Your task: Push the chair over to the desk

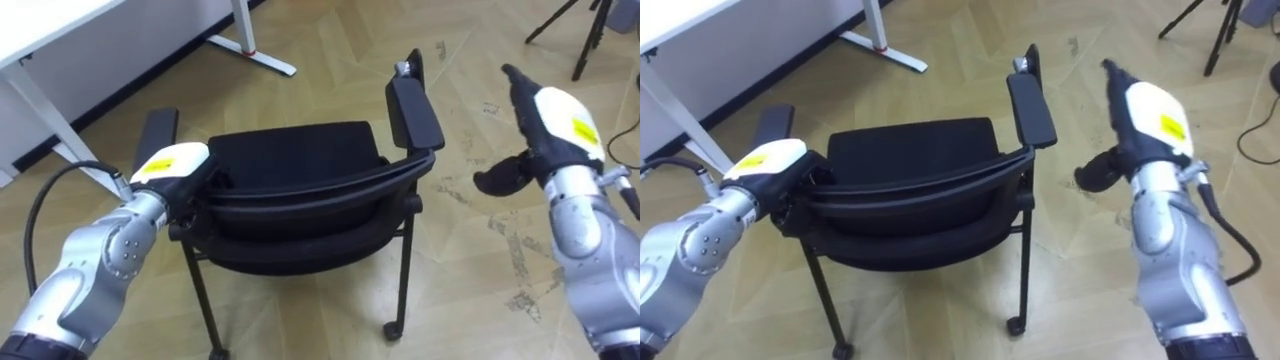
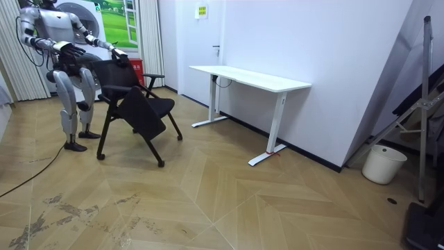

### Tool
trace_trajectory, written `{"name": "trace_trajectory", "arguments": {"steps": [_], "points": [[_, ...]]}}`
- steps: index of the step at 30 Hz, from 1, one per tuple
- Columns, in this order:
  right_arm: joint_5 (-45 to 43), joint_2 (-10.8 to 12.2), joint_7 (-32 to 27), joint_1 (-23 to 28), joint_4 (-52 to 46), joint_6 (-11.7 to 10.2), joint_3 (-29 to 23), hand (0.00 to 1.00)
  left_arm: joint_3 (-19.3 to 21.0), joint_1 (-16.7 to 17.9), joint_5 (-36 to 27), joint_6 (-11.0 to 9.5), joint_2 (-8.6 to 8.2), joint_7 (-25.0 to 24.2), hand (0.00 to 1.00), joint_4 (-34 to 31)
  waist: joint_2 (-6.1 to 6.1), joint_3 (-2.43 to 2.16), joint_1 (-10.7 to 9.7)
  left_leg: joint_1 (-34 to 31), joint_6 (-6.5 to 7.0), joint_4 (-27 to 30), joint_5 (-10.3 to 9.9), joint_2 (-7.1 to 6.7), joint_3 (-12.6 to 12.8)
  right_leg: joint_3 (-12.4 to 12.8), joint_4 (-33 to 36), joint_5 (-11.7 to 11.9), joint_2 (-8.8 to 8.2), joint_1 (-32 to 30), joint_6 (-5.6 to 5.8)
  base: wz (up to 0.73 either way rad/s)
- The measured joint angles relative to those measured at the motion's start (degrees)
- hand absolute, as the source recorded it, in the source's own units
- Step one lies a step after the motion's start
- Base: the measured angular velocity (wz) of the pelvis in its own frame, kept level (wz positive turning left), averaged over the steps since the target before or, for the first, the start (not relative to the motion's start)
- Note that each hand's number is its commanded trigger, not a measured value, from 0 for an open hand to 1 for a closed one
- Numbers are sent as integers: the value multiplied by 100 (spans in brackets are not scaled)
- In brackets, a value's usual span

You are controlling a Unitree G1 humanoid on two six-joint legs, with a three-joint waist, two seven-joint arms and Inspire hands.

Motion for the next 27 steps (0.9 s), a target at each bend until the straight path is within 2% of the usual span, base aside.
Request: {"name": "trace_trajectory", "arguments": {"steps": [6,14,20,27], "points": [[-216,-3,509,1,-5,-154,128,0,0,-1,-6,-212,24,83,100,43,7,-4,25,-12,-1,-4,0,10,-36,-36,-29,2,4,-2,-3,2],[-411,-23,1020,0,-167,-309,326,0,-44,-3,-12,-327,47,156,100,80,11,-6,46,-7,-3,-7,0,43,-91,-101,-74,17,8,47,-23,2],[-534,-244,1369,-3,-188,-319,470,0,-64,-5,-33,-377,72,191,100,102,10,-5,54,-8,-4,-17,-1,45,-89,-117,-79,17,8,60,-23,1],[-875,-257,1750,-2,-446,-383,470,0,-65,-79,-61,-501,78,191,100,251,-2,2,52,3,-4,-11,-1,48,-88,-129,-79,18,5,81,-25,0]]}}
